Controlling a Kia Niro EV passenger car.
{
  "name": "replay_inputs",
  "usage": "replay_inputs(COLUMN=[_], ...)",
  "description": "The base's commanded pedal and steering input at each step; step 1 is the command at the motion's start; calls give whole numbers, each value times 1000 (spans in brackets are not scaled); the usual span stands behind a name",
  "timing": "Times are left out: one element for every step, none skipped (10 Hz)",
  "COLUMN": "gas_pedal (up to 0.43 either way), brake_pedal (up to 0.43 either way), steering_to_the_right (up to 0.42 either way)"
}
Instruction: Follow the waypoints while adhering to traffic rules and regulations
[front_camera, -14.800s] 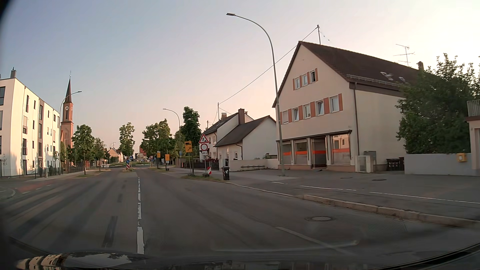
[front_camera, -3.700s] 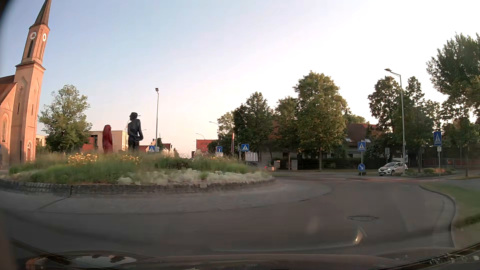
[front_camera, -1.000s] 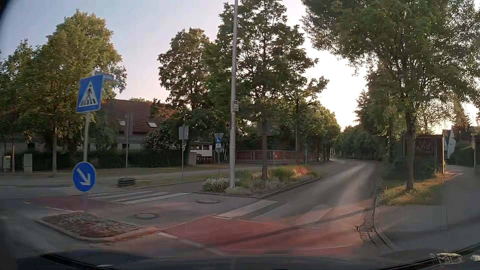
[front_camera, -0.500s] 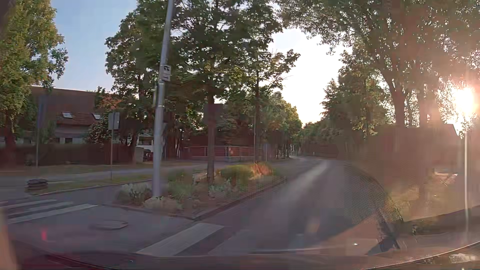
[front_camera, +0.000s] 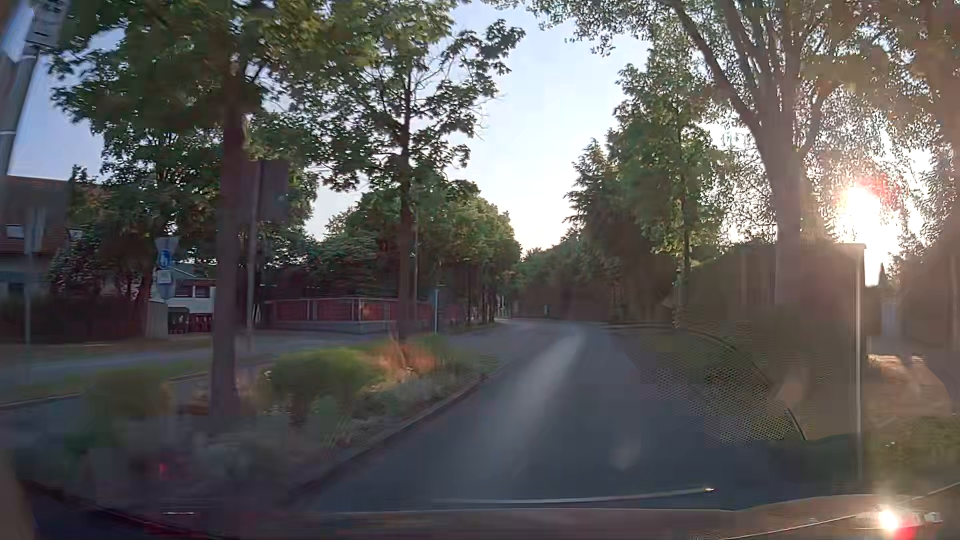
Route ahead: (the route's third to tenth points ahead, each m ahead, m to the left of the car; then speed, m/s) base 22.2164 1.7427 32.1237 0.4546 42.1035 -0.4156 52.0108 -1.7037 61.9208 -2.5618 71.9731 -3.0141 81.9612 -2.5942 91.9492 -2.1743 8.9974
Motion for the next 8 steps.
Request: replay_inputs(gas_pedal=[260, 280, 319, 331, 331, 339, 350, 350], brake_pedal=[18, 18, 12, 18, 18, 18, 18, 18], steering_to_the_right=[122, 97, 78, 63, 48, 34, 25, 14])
